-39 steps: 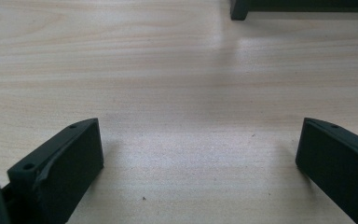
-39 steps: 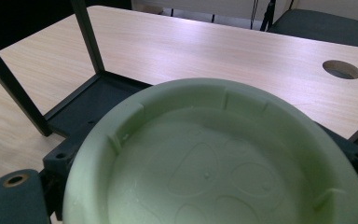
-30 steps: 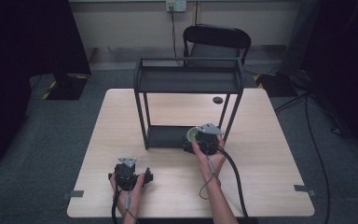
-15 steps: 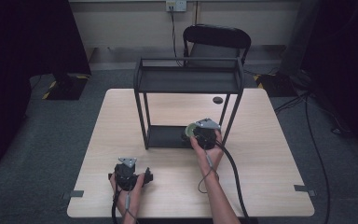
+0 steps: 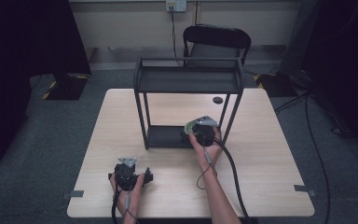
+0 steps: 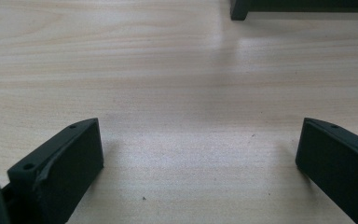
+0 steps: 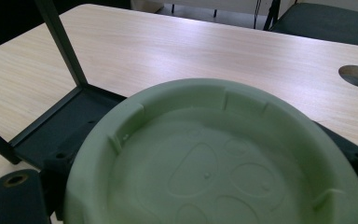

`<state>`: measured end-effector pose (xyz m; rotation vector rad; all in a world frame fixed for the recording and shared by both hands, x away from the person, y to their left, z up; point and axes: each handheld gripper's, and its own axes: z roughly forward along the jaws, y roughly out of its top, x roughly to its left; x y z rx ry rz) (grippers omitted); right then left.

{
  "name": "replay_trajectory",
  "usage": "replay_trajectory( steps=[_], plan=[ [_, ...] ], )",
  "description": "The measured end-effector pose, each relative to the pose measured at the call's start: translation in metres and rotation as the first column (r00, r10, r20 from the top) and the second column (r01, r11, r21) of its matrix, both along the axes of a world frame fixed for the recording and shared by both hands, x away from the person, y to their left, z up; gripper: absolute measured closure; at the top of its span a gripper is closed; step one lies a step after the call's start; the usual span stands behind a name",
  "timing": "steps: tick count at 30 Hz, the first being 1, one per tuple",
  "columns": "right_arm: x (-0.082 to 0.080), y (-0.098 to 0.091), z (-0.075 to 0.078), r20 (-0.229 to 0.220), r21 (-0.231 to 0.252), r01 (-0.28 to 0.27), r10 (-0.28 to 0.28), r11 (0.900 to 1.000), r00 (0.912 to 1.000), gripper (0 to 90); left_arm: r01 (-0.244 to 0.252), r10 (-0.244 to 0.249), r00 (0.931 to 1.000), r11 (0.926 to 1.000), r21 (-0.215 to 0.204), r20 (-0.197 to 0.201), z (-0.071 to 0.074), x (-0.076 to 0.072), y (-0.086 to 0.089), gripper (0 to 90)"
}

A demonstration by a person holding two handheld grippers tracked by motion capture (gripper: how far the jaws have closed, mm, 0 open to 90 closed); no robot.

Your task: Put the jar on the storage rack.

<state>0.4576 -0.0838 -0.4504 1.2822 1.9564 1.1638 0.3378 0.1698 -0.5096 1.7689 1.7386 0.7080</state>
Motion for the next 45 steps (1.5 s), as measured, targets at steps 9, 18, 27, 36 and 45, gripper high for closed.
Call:
replay_trajectory(
  steps=[9, 18, 27, 36, 45],
  plan=[
    [0.004, -0.001, -0.005, -0.007, 0.011, 0.020, -0.020, 0.9997, 0.9998, 10.7, 0.000, 0.000, 1.0000, 1.0000, 0.000, 0.000, 0.000, 0.000, 0.000, 0.2],
    [0.012, 0.001, -0.015, -0.008, 0.016, 0.016, -0.016, 0.9998, 0.9998, 10.7, 0.000, 0.000, 1.0000, 1.0000, 0.000, 0.000, 0.000, 0.000, 0.000, 0.2],
    [0.017, 0.003, -0.024, -0.003, 0.012, 0.021, -0.021, 0.9997, 0.9998, 10.7, 0.000, 0.000, 1.0000, 1.0000, 0.000, 0.000, 0.000, 0.000, 0.000, 0.2],
    [0.015, 0.004, -0.027, 0.007, 0.010, 0.015, -0.015, 0.9998, 0.9999, 10.6, 0.000, 0.000, 1.0000, 1.0000, 0.000, 0.000, 0.000, 0.000, 0.000, 0.2],
    [0.013, 0.006, -0.027, 0.013, 0.005, 0.000, 0.000, 1.0000, 0.9999, 7.9, 0.000, 0.000, 1.0000, 1.0000, 0.000, 0.000, 0.000, 0.000, 0.000, 0.2]
  ],
)
